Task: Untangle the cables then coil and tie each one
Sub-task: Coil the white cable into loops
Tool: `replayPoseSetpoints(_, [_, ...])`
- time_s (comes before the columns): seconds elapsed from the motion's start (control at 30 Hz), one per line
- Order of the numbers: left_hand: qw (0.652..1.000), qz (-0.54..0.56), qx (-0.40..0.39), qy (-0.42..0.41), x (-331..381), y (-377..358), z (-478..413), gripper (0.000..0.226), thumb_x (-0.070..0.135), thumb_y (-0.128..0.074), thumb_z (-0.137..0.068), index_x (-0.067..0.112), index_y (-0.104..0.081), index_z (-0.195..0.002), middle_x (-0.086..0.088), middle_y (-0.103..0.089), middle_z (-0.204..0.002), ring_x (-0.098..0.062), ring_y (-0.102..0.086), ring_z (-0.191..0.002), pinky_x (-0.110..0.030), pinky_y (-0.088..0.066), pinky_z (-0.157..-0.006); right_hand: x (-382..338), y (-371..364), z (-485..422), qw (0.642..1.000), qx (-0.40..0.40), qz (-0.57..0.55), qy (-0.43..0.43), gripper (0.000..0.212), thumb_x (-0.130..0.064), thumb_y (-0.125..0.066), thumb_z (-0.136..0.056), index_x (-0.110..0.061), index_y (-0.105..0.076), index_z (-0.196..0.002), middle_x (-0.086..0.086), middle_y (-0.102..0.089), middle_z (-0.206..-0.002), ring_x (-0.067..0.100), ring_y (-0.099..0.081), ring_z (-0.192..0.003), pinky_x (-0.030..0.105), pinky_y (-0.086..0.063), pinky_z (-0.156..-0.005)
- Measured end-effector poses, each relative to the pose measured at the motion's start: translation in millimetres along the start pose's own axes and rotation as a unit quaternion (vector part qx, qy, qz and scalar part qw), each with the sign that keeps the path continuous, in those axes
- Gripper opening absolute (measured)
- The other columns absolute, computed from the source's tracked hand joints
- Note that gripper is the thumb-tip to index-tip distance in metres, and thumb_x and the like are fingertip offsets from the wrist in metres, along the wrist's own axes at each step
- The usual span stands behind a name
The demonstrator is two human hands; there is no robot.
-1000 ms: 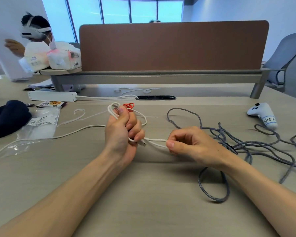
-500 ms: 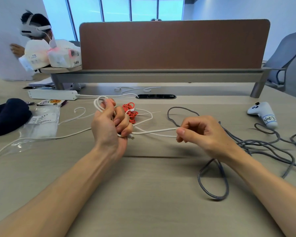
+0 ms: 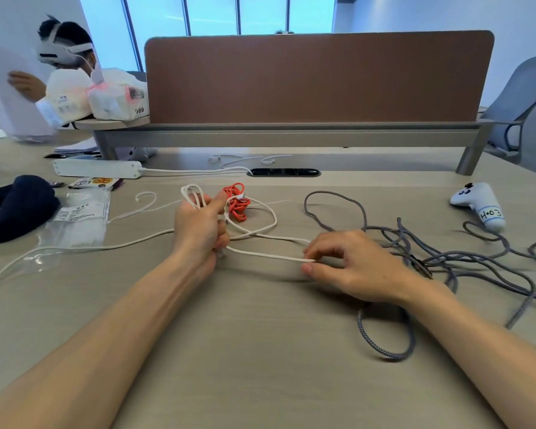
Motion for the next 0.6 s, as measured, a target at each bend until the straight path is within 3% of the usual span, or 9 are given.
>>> replayPoseSetpoints(0.1, [0.996,-0.083,0.041,0.018,-12,12,-20,0.036,0.004,-0.056,-0.091,0.021,-0.032,-0.071,-0.001,-0.027,-0.06,-0.007,-0.02,-0.029,-0.013,-0.017,-0.034,1,-9,-2,0.999,-0.032,0.008,-0.008,0.023,-0.041,-0.061,-0.085,-0.025,-0.072,-0.098,-0.013,-0.07,-0.094,0.005,-0.062,-0.087,0.035,-0.049,-0.083])
replayPoseSetpoints(0.27, [0.95,-0.293,0.102,-0.005,-17,19,-51,0.036,0.013,-0.073,-0.076,0.018,-0.039,-0.064,-0.006,-0.043,-0.059,-0.021,-0.04,-0.045,-0.026,-0.029,-0.046,-5,-16,-4,0.997,-0.058,0.041,0.011,0.028,-0.031,-0.063,-0.089,-0.022,-0.068,-0.114,-0.01,-0.067,-0.106,-0.007,-0.051,-0.088,0.002,-0.033,-0.078])
replayPoseSetpoints(0.37, [0.952,-0.286,0.11,0.005,-24,15,-63,0.028,0.014,-0.082,-0.065,0.006,-0.058,-0.076,-0.01,-0.049,-0.069,-0.021,-0.046,-0.058,-0.03,-0.035,-0.054,-4,-18,-5,0.997,-0.062,0.046,0.007,0.03,-0.03,-0.063,-0.089,-0.021,-0.066,-0.117,-0.01,-0.066,-0.107,-0.008,-0.048,-0.087,0.0,-0.03,-0.077])
replayPoseSetpoints(0.43, [0.953,-0.28,0.119,0.011,-27,18,-67,0.041,0.012,-0.085,-0.058,-0.005,-0.062,-0.088,-0.011,-0.049,-0.074,-0.02,-0.047,-0.065,-0.031,-0.037,-0.06,-7,-19,-6,0.997,-0.066,0.043,0.013,0.03,-0.03,-0.062,-0.089,-0.021,-0.066,-0.117,-0.009,-0.066,-0.108,-0.008,-0.047,-0.088,-0.001,-0.029,-0.077])
replayPoseSetpoints(0.5, [0.953,-0.281,0.116,-0.006,-27,14,-67,0.033,0.01,-0.085,-0.057,0.006,-0.055,-0.07,-0.009,-0.046,-0.07,-0.02,-0.044,-0.061,-0.031,-0.035,-0.055,-5,-19,-6,0.997,-0.066,0.044,0.013,0.028,-0.028,-0.061,-0.09,-0.02,-0.067,-0.117,-0.009,-0.066,-0.108,-0.009,-0.046,-0.089,-0.002,-0.028,-0.077])
replayPoseSetpoints(0.6, [0.966,-0.244,0.084,-0.025,-22,8,-60,0.047,0.01,-0.084,-0.063,0.02,-0.037,-0.064,-0.001,-0.037,-0.059,-0.018,-0.033,-0.05,-0.025,-0.028,-0.047,-3,-18,-5,0.997,-0.062,0.034,0.014,0.022,-0.025,-0.06,-0.091,-0.019,-0.069,-0.11,-0.008,-0.067,-0.104,-0.006,-0.048,-0.089,0.0,-0.03,-0.076])
Point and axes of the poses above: each hand's wrist, its own z-axis away from the middle knuckle, its own y-axis out of the back of the hand, x = y × z, the point moved 5 cm from there along -z, towards the middle knuckle
